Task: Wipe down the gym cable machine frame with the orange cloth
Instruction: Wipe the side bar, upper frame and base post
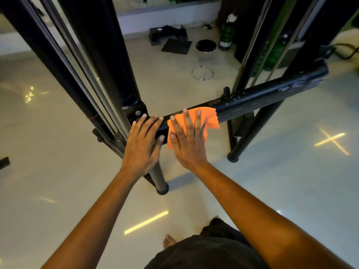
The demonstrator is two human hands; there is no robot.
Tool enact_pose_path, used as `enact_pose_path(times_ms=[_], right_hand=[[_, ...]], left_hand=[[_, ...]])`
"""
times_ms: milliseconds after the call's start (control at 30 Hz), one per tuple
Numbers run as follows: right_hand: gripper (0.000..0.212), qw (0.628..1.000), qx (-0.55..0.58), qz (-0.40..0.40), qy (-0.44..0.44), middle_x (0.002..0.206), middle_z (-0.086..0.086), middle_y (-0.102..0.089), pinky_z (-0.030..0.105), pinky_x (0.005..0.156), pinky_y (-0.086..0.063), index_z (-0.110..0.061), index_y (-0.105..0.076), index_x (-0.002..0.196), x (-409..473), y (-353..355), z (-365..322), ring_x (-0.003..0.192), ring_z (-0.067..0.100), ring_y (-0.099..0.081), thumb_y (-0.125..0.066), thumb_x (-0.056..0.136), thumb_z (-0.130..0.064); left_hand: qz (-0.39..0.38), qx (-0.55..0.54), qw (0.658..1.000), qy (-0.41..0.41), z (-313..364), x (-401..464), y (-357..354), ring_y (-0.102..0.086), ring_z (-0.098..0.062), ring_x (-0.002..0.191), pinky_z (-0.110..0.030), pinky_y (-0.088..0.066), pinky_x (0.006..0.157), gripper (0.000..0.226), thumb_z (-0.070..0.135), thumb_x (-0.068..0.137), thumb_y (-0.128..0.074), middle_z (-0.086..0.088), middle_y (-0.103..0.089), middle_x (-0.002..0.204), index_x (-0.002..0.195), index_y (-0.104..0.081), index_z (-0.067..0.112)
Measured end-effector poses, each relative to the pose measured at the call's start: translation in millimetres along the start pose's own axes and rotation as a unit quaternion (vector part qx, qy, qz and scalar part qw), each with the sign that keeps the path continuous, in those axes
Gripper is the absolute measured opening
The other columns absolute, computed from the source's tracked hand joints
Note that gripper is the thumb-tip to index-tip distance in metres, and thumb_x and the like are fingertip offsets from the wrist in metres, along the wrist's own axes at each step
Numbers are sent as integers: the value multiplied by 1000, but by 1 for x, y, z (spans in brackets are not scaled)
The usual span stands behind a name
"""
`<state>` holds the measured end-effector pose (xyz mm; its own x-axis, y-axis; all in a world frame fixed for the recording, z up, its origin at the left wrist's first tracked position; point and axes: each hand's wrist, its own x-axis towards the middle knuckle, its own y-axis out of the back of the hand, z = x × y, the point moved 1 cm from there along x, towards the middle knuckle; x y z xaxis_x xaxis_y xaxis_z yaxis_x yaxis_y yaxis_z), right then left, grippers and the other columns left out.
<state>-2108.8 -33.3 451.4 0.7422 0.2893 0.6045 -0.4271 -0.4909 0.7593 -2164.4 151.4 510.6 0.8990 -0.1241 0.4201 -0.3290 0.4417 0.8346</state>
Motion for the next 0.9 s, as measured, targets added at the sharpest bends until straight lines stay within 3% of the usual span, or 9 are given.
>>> enact_pose_path(times_ms=[133,233,300,367,467,600,700,767,900], right_hand=[[57,996,-51,-21,73,180,13,-21,68,131,-14,-33,-29,170,4,20,69,167,42,-12,-46,117,-44],[55,997,-46,-10,-55,180,10,-18,70,130,-12,-30,-34,169,15,46,109,168,38,-6,-43,117,-40],[51,994,-33,-1,-107,179,7,-21,71,130,-7,-28,-39,167,23,50,102,168,39,-4,-39,116,-36],[49,995,-21,0,-94,178,5,-26,71,130,0,-29,-45,164,27,41,79,168,39,-3,-36,117,-35],[47,1000,1,1,-25,175,5,-34,70,131,-2,-31,-50,162,25,31,66,167,38,-13,-40,116,-41],[54,995,-51,-20,89,175,8,-34,67,131,-13,-35,-43,166,28,47,147,165,36,-23,-53,114,-43],[52,999,-48,-19,-1,175,7,-31,69,130,-12,-34,-42,166,35,70,209,166,36,-19,-47,115,-44],[50,998,-48,-1,-48,173,7,-34,71,129,-9,-33,-45,163,38,73,210,164,39,-19,-42,115,-44],[46,1000,-3,26,-6,167,7,-46,75,128,-9,-34,-56,158,36,53,163,160,44,-30,-49,113,-45]], left_hand=[[26,6,1000,-1,14,13,-3,-45,-30,148,-56,-24,128,48,34,108,-61,-5,-54,149,153,-56,16],[23,18,1000,-6,23,21,-5,-53,-28,137,-54,-23,129,46,34,110,-58,-5,-55,145,153,-57,17],[16,27,999,-5,31,26,-10,-52,-26,137,-55,-19,131,45,35,111,-55,-3,-54,146,153,-56,18],[15,32,999,-1,42,33,-18,-52,-24,137,-55,-19,130,43,36,112,-50,-1,-54,147,151,-57,19],[18,33,999,23,57,45,-30,-52,-20,138,-54,-23,127,43,40,112,-44,4,-56,147,148,-59,22],[26,53,996,62,70,54,-41,-51,-18,139,-51,-27,124,45,46,113,-40,5,-57,148,148,-59,24],[38,66,994,84,86,54,-49,-49,-21,141,-51,-25,126,47,45,112,-43,4,-55,150,151,-57,23],[45,79,991,98,99,59,-58,-48,-23,143,-53,-24,126,47,43,112,-44,3,-55,152,152,-56,22],[39,93,990,102,127,87,-86,-48,-21,145,-53,-27,123,43,40,113,-40,8,-57,154,151,-57,27]])
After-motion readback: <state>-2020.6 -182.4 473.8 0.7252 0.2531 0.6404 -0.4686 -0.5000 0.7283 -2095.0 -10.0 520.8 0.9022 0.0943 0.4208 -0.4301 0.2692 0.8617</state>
